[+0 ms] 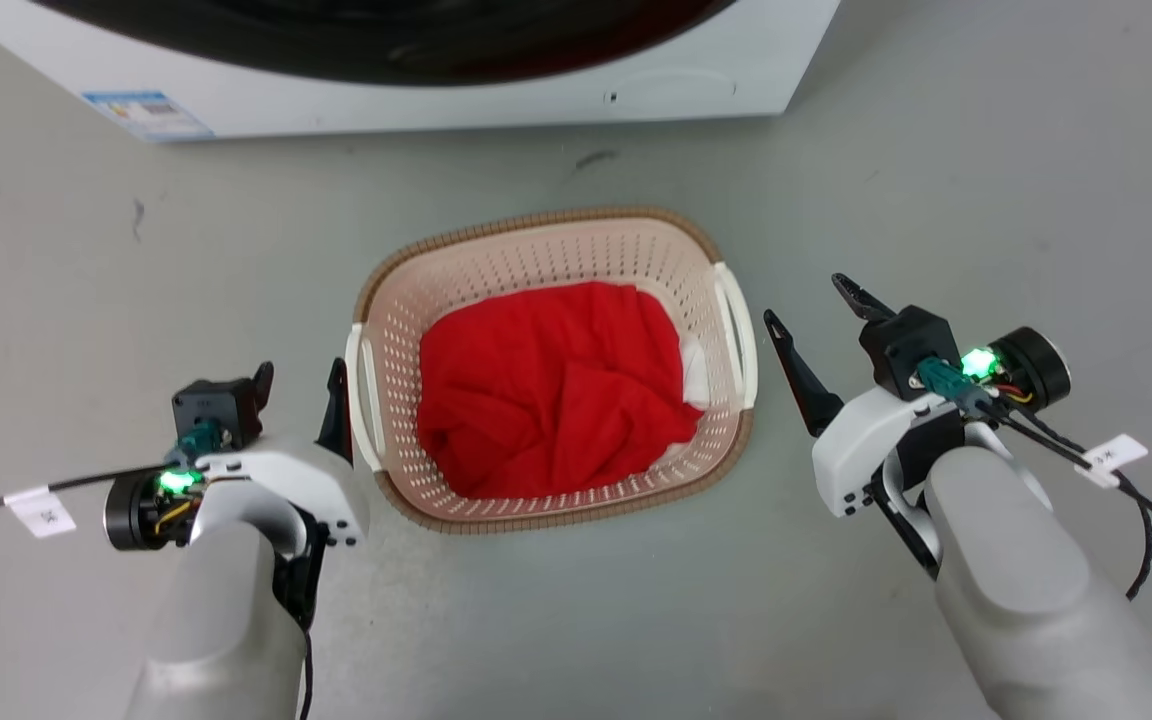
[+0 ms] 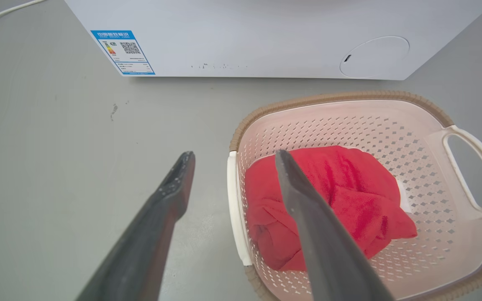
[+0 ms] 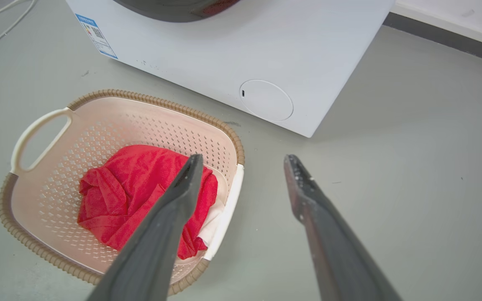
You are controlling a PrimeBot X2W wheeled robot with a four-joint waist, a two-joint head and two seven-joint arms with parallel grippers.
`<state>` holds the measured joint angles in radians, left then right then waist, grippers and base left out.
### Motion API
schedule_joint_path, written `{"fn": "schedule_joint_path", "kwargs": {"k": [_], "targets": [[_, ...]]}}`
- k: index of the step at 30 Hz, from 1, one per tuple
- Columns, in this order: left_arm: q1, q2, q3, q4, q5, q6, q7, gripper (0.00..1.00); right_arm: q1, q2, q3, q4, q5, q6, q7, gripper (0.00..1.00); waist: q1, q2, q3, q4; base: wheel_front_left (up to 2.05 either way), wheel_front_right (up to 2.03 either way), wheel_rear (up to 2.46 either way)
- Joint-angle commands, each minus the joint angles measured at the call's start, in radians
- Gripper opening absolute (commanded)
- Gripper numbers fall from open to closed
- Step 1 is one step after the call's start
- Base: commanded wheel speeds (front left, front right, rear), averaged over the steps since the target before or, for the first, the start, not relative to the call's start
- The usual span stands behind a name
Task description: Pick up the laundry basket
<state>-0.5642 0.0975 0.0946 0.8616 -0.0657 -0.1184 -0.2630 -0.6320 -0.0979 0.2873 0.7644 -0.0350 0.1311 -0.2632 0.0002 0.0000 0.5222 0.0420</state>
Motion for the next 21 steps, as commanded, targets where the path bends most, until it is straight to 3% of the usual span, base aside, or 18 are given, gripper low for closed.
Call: {"fn": "schedule_joint_path", "kwargs": {"k": [1, 10, 21], "targets": [[-0.036, 0.006, -0.001, 0.011, -0.004, -0.001, -0.003, 1.00, -0.031, -0.006, 0.009, 0.026, 0.002, -0.001, -0.002, 1.00, -0.0002, 0.0000, 0.053, 0.011, 0.00, 0.00, 0.00], [-0.160, 0.006, -0.005, 0.155, -0.018, -0.004, -0.003, 1.00, -0.213, -0.015, 0.066, 0.252, 0.011, -0.001, -0.003, 1.00, -0.0002, 0.0000, 0.190, 0.039, 0.00, 0.00, 0.00], [-0.253, -0.007, -0.029, 0.234, -0.038, -0.010, -0.003, 1.00, -0.371, -0.013, 0.111, 0.427, 0.004, -0.001, -0.002, 1.00, -0.0002, 0.0000, 0.309, 0.074, 0.00, 0.00, 0.00]]}}
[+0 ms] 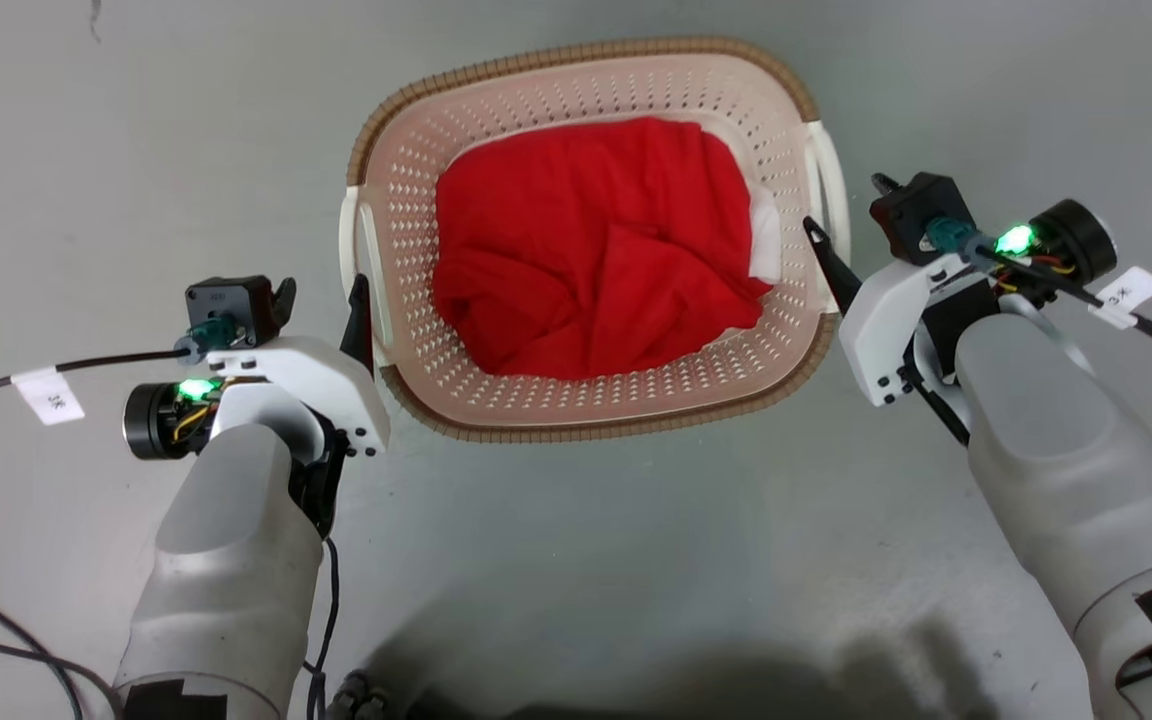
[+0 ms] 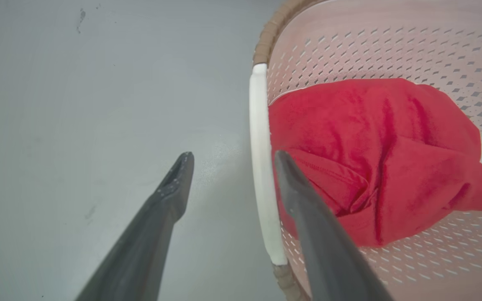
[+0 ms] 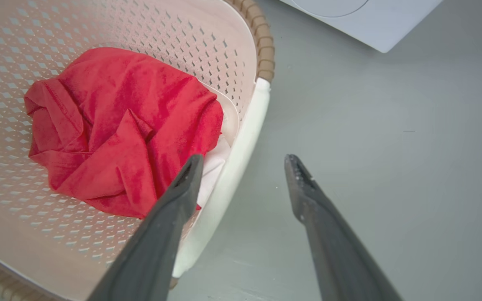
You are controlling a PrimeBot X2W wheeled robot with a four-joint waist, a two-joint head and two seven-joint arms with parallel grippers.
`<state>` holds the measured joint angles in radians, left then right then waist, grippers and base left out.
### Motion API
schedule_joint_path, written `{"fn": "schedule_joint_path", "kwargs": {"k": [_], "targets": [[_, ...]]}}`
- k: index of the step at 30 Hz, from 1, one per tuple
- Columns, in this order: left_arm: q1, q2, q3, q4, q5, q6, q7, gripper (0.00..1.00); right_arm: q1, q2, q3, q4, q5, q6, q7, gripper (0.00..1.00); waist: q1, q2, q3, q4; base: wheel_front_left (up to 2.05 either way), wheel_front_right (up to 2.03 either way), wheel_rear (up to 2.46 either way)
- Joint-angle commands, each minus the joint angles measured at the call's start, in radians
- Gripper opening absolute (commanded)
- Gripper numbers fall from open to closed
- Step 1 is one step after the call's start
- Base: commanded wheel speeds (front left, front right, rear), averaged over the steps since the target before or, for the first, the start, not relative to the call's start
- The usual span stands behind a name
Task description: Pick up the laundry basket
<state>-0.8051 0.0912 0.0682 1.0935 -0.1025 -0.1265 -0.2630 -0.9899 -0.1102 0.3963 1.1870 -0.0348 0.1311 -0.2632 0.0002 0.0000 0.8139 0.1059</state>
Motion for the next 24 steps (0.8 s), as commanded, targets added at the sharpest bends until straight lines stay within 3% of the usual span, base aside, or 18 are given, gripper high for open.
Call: {"fn": "schedule_joint_path", "kwargs": {"k": [1, 17, 18, 19, 20, 24], "targets": [[-0.020, -0.002, -0.007, 0.010, -0.002, -0.001, -0.003, 1.00, -0.024, 0.000, 0.005, 0.016, 0.003, -0.001, -0.002, 1.00, -0.0002, 0.0000, 0.026, 0.012, 0.00, 0.00, 0.00], [-0.108, -0.020, -0.080, 0.095, -0.021, -0.004, -0.003, 1.00, -0.099, -0.002, 0.036, 0.092, 0.011, -0.001, 0.005, 1.00, -0.0002, 0.0000, 0.112, 0.024, 0.00, 0.00, 0.00], [-0.114, -0.018, -0.082, 0.099, -0.021, -0.004, -0.003, 0.51, -0.099, 0.000, 0.040, 0.094, 0.011, -0.001, 0.005, 1.00, -0.0002, 0.0000, 0.115, 0.024, 0.00, 0.00, 0.00], [-0.117, -0.019, -0.086, 0.104, -0.026, -0.004, -0.003, 0.00, -0.103, -0.001, 0.042, 0.094, 0.011, -0.001, 0.004, 0.45, -0.0002, 0.0000, 0.118, 0.023, 0.00, 0.00, 0.00], [-0.123, -0.021, -0.102, 0.120, -0.033, -0.002, -0.002, 0.00, -0.103, 0.000, 0.049, 0.097, 0.014, -0.001, 0.003, 0.00, -0.0002, 0.0000, 0.123, 0.023, 0.00, 0.00, 0.00], [-0.121, -0.017, -0.118, 0.130, -0.042, -0.002, 0.000, 0.00, -0.097, -0.012, 0.060, 0.099, 0.017, 0.001, 0.002, 0.00, -0.0002, 0.0000, 0.116, 0.024, 0.00, 0.00, 0.00]]}}
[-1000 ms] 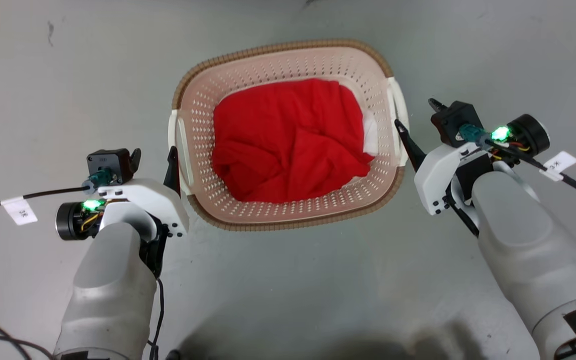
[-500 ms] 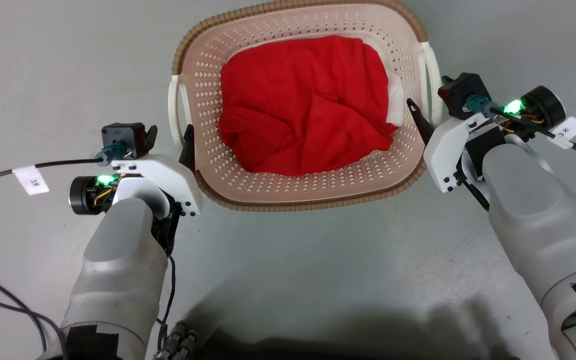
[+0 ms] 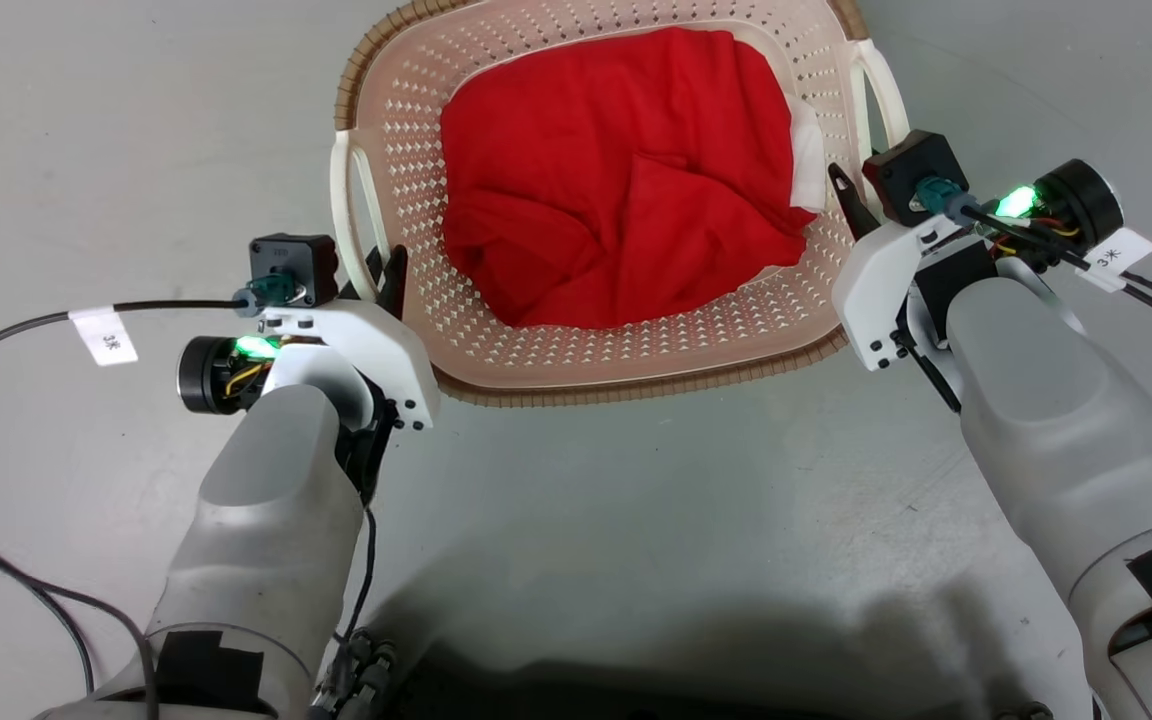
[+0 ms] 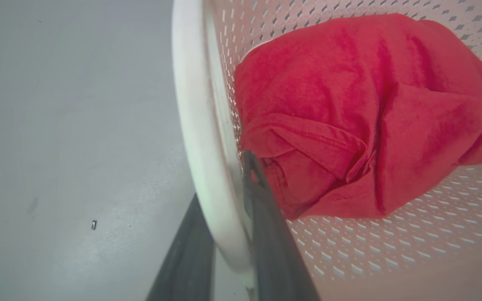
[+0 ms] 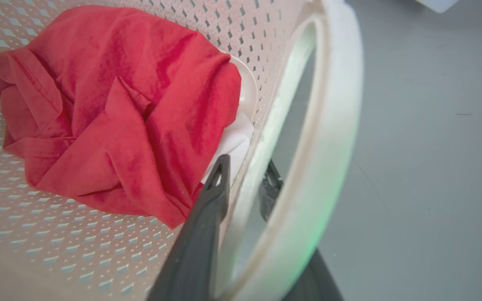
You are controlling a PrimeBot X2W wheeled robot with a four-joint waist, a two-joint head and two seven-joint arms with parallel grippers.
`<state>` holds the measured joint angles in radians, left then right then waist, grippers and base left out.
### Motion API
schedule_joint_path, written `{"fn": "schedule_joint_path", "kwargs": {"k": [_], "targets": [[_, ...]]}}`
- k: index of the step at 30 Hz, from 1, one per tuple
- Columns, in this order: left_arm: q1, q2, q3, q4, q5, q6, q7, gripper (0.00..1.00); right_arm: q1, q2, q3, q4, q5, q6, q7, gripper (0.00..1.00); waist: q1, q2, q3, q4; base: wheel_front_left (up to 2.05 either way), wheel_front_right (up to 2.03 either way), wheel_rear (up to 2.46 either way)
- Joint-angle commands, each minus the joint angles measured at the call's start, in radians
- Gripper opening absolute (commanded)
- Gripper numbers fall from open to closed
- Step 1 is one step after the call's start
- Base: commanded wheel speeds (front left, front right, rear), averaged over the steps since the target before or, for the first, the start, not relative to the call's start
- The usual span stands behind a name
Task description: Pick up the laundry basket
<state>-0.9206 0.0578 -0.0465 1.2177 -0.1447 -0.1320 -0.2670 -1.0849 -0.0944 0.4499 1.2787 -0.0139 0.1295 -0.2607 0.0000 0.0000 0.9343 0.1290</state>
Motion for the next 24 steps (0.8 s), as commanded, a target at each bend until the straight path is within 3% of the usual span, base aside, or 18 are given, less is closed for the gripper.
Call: {"fn": "schedule_joint_path", "kwargs": {"k": [1, 11, 24], "targets": [[0.000, 0.016, -0.006, 0.007, -0.003, 0.003, 0.004, 0.00, 0.004, -0.026, 0.008, 0.008, -0.002, 0.002, -0.002, 0.00, 0.0000, 0.0000, -0.011, 0.001, 0.00, 0.00, 0.00], [0.078, 0.016, -0.053, 0.045, -0.031, 0.003, 0.004, 0.00, 0.098, 0.017, 0.049, 0.009, 0.046, 0.003, 0.027, 0.00, 0.0000, 0.0000, -0.165, -0.019, 0.00, 0.00, 0.00], [0.169, 0.030, -0.153, 0.064, -0.129, 0.003, 0.090, 0.00, 0.239, 0.041, 0.156, 0.010, 0.180, 0.004, 0.116, 0.00, 0.0000, 0.0000, -0.421, -0.073, 0.00, 0.00, 0.00]]}}
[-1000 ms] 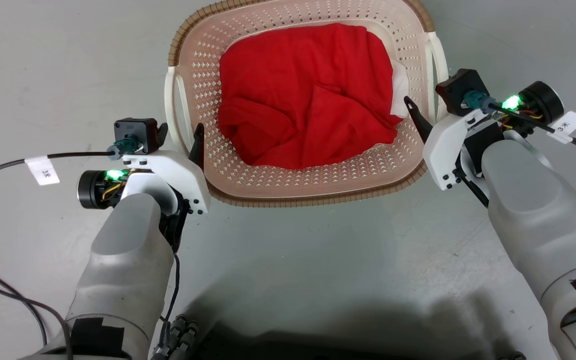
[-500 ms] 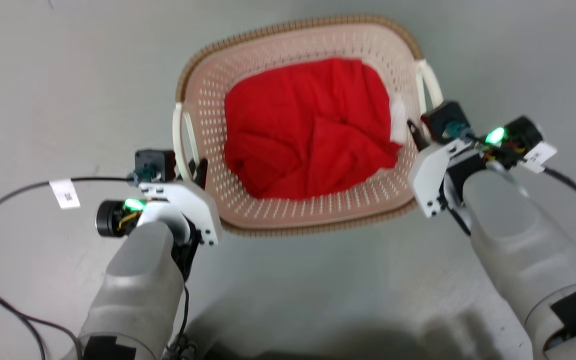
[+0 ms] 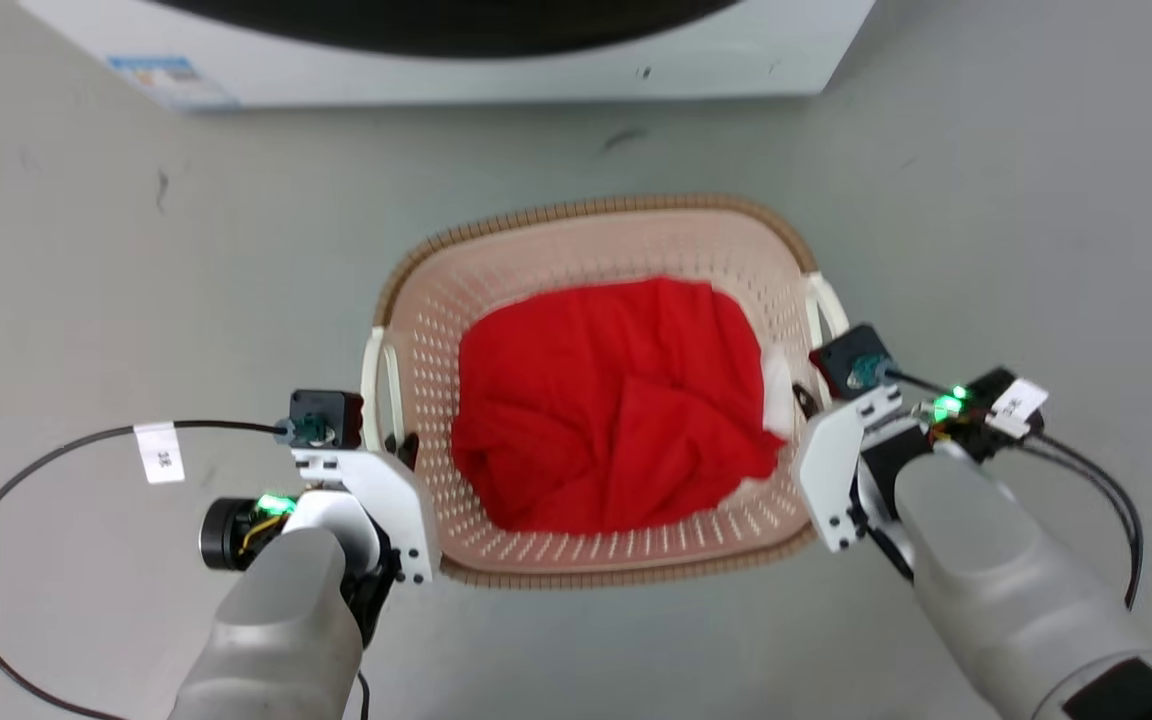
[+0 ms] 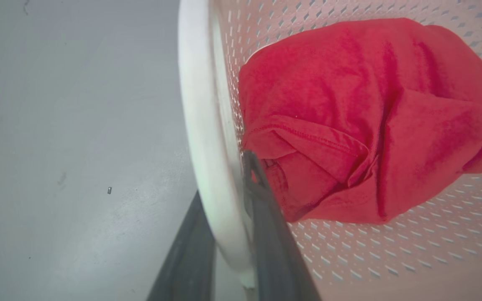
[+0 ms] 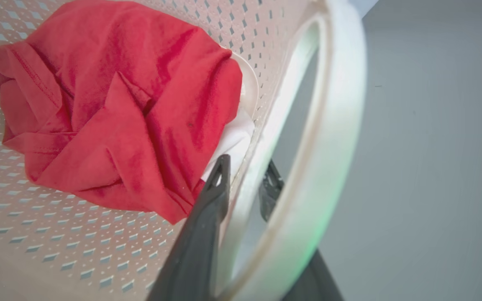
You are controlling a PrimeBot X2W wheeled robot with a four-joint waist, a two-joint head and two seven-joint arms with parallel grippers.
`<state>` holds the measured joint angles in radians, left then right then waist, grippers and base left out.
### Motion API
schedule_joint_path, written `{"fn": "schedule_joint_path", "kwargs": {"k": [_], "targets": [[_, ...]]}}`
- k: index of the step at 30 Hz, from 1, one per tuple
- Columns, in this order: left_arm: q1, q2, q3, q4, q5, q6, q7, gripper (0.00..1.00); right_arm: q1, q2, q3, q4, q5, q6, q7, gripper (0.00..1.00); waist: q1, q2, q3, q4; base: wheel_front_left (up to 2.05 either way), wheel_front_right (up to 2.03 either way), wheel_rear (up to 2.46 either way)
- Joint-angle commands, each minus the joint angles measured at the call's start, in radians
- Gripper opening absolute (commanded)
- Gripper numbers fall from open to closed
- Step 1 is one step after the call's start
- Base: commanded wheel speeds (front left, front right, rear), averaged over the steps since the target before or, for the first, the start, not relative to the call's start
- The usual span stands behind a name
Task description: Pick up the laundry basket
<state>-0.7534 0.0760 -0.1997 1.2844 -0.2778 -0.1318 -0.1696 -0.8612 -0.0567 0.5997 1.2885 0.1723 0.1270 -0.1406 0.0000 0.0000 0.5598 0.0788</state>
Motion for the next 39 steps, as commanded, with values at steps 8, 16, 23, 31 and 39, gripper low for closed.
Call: {"fn": "schedule_joint_path", "kwargs": {"k": [8, 16, 23, 31, 39], "targets": [[0.053, 0.025, -0.076, -0.005, -0.066, 0.003, 0.061, 0.00, 0.110, 0.008, 0.093, -0.005, 0.111, 0.010, 0.087, 0.00, 0.0000, 0.0000, -0.209, -0.057, 0.00, 0.00, 0.00], [0.116, 0.034, -0.151, -0.016, -0.133, 0.003, 0.124, 0.00, 0.195, 0.008, 0.188, -0.037, 0.232, 0.010, 0.146, 0.00, 0.0000, 0.0000, -0.355, -0.080, 0.00, 0.00, 0.00], [0.163, 0.042, -0.212, -0.028, -0.186, 0.003, 0.175, 0.00, 0.252, -0.008, 0.264, -0.054, 0.323, 0.010, 0.185, 0.00, 0.0000, 0.0000, -0.468, -0.084, 0.00, 0.00, 0.00], [0.202, 0.050, -0.270, -0.041, -0.245, 0.003, 0.228, 0.00, 0.290, -0.034, 0.342, -0.076, 0.422, 0.010, 0.236, 0.00, 0.0000, 0.0000, -0.552, -0.084, 0.00, 0.00, 0.00], [0.221, 0.061, -0.322, -0.046, -0.287, 0.003, 0.255, 0.00, 0.313, -0.047, 0.410, -0.091, 0.506, 0.010, 0.275, 0.00, 0.0000, 0.0000, -0.591, -0.088, 0.00, 0.00, 0.00]]}}
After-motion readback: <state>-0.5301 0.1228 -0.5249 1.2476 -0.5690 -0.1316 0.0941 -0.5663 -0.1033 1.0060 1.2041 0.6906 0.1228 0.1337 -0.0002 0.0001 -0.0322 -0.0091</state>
